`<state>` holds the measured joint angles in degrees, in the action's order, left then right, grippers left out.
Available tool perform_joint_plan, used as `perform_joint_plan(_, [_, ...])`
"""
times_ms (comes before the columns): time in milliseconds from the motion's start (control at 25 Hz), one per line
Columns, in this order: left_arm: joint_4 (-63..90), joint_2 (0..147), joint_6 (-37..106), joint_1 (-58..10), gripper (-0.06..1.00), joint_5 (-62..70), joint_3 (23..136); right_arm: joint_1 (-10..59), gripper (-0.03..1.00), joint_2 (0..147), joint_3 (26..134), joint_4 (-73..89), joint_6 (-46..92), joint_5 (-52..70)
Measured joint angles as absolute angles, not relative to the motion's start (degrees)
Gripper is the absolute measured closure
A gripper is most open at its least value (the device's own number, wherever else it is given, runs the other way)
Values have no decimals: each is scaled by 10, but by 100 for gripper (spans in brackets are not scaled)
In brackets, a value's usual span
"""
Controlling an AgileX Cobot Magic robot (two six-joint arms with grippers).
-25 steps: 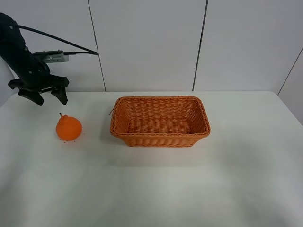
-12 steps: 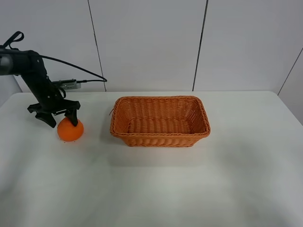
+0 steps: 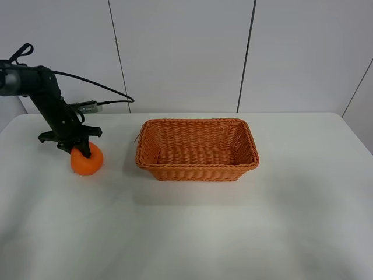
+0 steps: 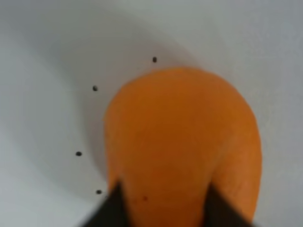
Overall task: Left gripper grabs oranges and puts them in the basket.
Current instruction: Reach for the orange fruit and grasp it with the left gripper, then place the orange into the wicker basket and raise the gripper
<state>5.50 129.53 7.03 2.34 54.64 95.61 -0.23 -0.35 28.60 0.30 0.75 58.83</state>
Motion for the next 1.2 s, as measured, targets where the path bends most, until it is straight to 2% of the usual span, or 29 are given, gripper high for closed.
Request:
perform_joint_plan(40, [51, 1294, 70, 23, 74, 547, 957, -2, 27, -3, 286, 3, 8, 588])
perform_joint_plan(320, [45, 1260, 68, 23, 74, 584, 983, -2, 27, -3, 286, 3, 8, 588])
perform_joint_plan(800, [49, 1161, 36, 17, 74, 680, 1127, -2, 27, -3, 286, 3, 8, 588])
perform_joint_plan(960, [49, 1161, 25, -22, 74, 680, 1149, -2, 27, -3, 286, 3, 8, 588])
perform_joint_plan(1200, [53, 1163, 24, -131, 74, 679, 1153, -2, 27, -3, 286, 3, 8, 588])
